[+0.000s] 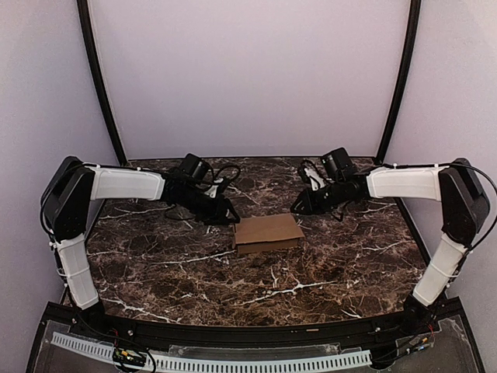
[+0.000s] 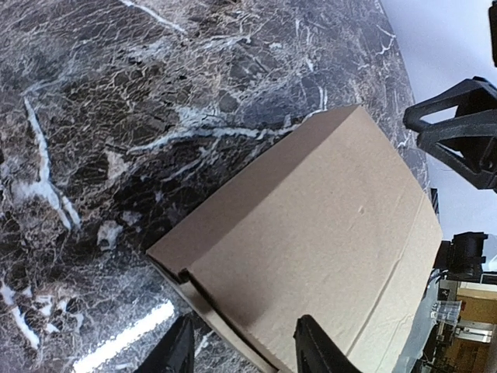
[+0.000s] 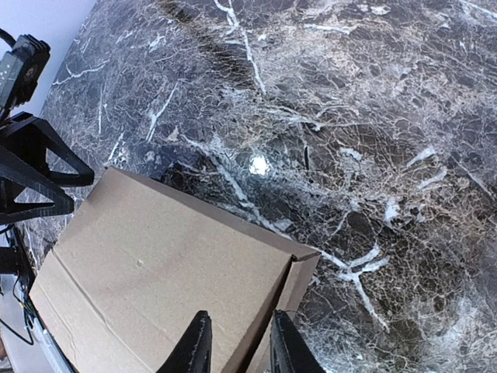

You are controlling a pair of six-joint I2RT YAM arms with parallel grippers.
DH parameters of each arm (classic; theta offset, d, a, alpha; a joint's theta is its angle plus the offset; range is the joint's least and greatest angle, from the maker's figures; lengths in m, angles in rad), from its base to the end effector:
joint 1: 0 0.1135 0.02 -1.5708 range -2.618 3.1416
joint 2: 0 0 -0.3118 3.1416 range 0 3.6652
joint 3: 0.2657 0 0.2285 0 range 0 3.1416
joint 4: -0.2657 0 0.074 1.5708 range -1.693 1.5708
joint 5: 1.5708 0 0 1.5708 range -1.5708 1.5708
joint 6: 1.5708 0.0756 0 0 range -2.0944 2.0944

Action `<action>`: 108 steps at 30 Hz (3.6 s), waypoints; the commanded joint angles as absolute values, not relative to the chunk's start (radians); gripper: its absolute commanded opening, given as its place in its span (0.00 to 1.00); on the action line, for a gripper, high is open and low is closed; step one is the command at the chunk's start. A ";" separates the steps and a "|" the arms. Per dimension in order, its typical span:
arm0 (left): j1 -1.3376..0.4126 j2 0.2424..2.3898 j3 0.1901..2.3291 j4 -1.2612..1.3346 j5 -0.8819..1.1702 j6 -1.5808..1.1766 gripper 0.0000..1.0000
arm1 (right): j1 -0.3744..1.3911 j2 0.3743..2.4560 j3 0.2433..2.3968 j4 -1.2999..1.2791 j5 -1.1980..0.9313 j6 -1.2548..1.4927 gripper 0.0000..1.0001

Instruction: Fold the paper box

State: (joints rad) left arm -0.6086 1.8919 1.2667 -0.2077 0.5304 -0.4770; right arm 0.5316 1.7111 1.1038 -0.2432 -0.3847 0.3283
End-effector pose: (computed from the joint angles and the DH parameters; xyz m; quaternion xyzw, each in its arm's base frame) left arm 0.3276 -0.2749 0.2260 0.1535 0.8919 -0.3891 0.1717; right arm 0.3079 0.2140 0.2374 -0.1602 0.9070 0.3068 0.2399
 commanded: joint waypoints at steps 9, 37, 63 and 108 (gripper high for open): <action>-0.638 1.873 1.406 -0.371 0.488 -0.400 0.31 | 0.592 1.650 1.155 -0.261 -0.403 0.308 0.18; -0.701 1.967 1.279 -0.249 0.532 -0.456 0.03 | 0.624 1.806 0.969 -0.083 -0.453 0.390 0.00; -0.753 1.754 1.104 -0.340 0.452 -0.569 0.55 | 0.632 1.809 1.028 -0.160 -0.397 0.365 0.00; -0.770 1.813 1.031 -0.118 0.508 -0.709 0.37 | 0.650 1.826 1.024 -0.146 -0.399 0.382 0.00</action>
